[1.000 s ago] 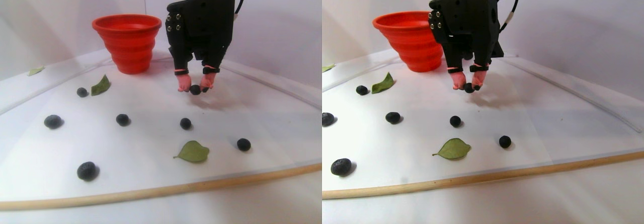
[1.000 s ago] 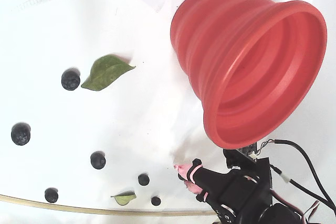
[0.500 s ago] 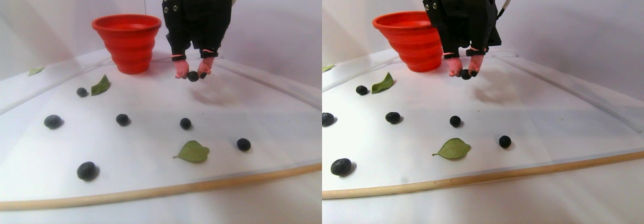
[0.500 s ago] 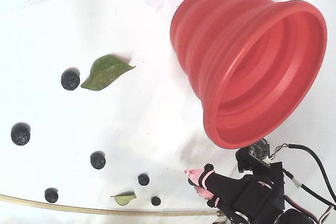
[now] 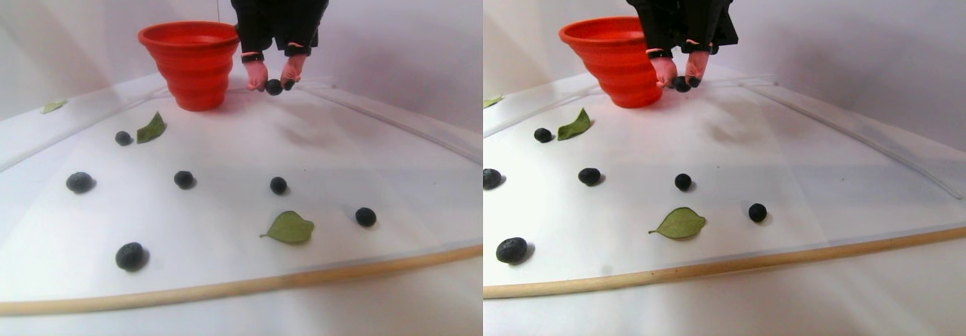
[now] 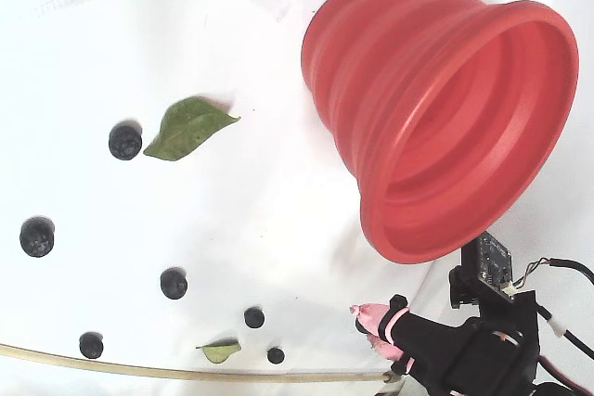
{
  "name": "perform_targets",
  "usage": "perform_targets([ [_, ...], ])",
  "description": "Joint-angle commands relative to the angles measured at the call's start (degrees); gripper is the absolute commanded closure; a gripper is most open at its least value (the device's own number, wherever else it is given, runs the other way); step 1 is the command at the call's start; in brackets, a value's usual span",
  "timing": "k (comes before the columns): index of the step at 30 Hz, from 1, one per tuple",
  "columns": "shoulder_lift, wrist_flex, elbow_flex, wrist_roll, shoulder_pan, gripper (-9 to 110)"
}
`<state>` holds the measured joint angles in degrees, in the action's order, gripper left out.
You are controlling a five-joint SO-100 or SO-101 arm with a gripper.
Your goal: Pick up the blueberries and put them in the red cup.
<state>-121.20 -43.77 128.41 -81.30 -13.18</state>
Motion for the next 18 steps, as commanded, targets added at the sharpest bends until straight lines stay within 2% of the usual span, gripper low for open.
perform_targets([
  [1, -6.1, -1.8, -3.6, 0.7, 0.8, 91],
  [18, -12.5, -8.9, -8.2, 1.5, 5.2, 91],
])
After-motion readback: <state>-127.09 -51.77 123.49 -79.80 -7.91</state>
